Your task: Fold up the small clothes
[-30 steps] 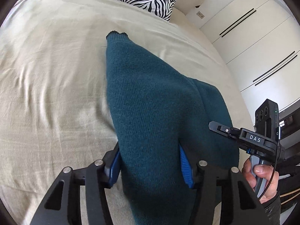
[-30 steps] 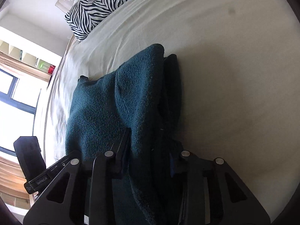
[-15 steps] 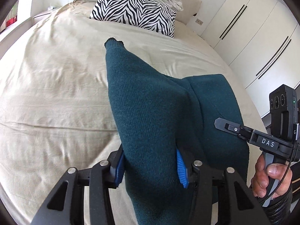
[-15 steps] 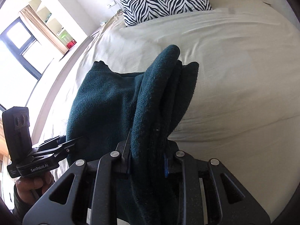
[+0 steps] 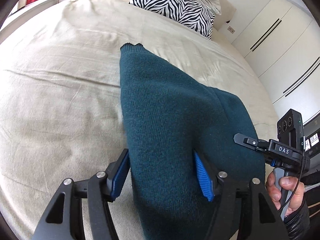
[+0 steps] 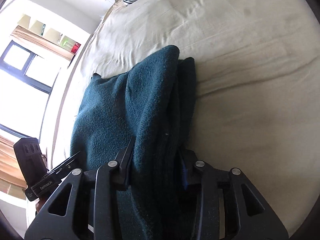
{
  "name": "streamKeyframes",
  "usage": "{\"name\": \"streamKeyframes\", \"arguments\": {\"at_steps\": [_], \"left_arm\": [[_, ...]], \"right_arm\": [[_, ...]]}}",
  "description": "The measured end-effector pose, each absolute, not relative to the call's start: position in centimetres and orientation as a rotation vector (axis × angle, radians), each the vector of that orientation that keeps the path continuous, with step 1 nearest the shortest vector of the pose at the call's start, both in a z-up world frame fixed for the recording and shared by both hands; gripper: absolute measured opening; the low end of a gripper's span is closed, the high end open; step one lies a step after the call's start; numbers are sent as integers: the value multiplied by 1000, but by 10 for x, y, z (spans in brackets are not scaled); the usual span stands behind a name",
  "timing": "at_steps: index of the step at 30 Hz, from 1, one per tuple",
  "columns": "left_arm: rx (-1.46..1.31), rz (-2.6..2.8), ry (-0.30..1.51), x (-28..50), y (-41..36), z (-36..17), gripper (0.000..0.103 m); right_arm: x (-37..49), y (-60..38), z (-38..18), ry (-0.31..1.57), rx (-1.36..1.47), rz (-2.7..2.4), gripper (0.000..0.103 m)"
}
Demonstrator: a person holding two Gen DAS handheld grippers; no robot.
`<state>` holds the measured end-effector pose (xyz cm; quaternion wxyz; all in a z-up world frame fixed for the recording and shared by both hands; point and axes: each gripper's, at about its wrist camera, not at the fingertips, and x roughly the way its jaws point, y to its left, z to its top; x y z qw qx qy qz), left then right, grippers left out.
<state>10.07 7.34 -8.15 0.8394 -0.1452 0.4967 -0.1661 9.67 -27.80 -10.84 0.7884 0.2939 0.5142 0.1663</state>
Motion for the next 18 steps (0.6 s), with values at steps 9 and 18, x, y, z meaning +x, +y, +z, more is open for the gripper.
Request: {"name": "streamKeyframes", "arguments": {"at_steps": [9, 18], "left_arm": [[-265, -290, 905, 66, 84, -56, 71], [-25, -106, 434, -33, 63, 33, 103]], "right_arm": [[70, -313, -89, 985, 668, 256, 47], [7, -298, 17, 610, 309, 27, 74]]}}
